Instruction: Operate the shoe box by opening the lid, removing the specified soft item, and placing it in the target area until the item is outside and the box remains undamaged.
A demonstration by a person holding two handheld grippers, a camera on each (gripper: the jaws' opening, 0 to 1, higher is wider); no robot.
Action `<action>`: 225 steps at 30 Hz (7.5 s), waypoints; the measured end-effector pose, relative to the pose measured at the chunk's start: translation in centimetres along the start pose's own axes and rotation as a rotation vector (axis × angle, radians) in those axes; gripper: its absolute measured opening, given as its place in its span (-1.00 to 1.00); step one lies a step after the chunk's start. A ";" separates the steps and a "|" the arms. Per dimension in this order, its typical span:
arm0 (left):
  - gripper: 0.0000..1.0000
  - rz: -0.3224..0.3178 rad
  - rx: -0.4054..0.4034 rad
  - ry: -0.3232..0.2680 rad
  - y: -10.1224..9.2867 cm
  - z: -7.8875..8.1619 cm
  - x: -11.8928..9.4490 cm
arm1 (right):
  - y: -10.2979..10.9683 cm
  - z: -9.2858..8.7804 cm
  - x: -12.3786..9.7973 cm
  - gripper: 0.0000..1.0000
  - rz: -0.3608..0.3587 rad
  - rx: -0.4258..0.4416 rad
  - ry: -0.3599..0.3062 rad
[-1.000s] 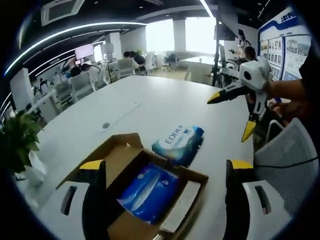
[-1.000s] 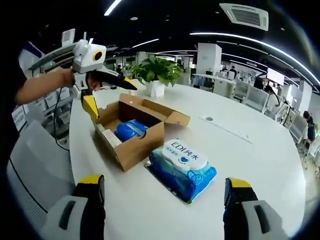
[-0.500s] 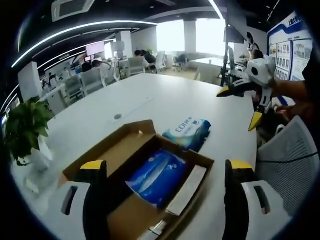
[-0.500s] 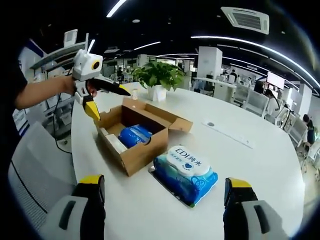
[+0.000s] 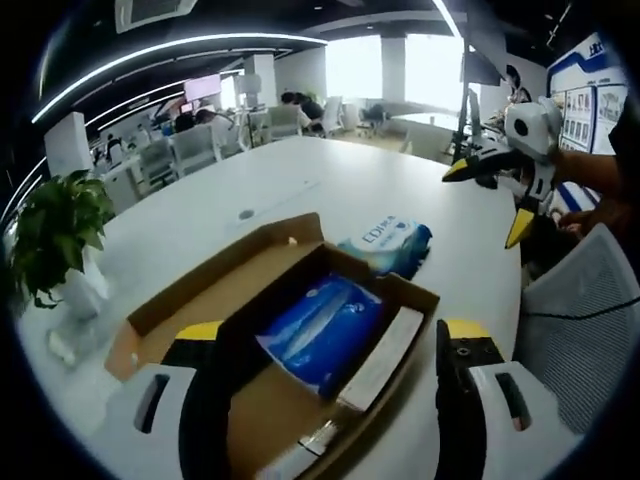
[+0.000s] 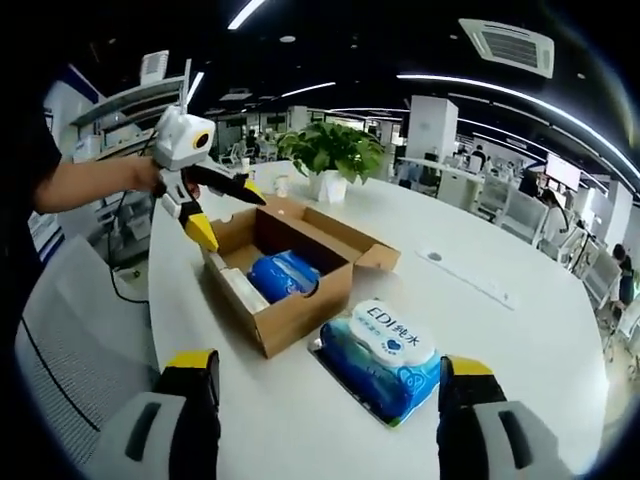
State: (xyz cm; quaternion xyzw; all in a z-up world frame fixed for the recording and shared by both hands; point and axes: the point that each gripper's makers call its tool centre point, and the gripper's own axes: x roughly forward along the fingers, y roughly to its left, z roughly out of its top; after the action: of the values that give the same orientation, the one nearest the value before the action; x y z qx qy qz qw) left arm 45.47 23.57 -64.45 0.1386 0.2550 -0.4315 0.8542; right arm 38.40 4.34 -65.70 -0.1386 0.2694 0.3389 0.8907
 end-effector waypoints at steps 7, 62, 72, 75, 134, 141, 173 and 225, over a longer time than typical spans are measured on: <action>0.76 0.023 -0.008 -0.014 -0.4 0.0 -1.6 | 0.8 1.1 0.8 0.75 0.022 -0.032 -0.004; 0.98 0.233 -0.148 -0.139 -2.9 -4.5 -12.4 | 5.6 9.0 14.3 0.24 0.156 -0.411 0.062; 0.98 0.270 -0.173 -0.164 -3.6 -5.5 -13.4 | 5.4 9.2 16.1 0.03 0.159 -0.460 0.055; 0.98 0.278 -0.182 -0.166 -3.8 -5.8 -13.6 | 5.4 9.1 16.6 -0.04 0.166 -0.476 0.063; 0.98 0.327 -0.242 -0.199 -4.0 -8.0 -13.3 | 4.2 7.9 20.6 -1.00 0.125 -0.539 0.117; 0.98 0.324 -0.241 -0.194 -4.1 -8.0 -13.2 | 4.3 9.0 19.8 -1.00 0.123 -0.552 0.093; 0.98 0.303 -0.238 -0.178 -4.6 -8.2 -12.8 | 5.0 15.4 14.6 -1.00 0.117 -0.548 -0.034; 0.98 0.285 -0.226 -0.146 -5.1 -8.4 -12.4 | -2.9 15.9 3.3 -1.00 0.000 -0.537 -0.102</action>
State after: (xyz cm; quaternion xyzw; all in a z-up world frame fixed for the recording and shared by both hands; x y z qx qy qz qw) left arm 32.55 32.69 -64.65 0.0450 0.2169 -0.2838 0.9329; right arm 48.55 10.83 -54.49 -0.3525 0.1245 0.4047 0.8346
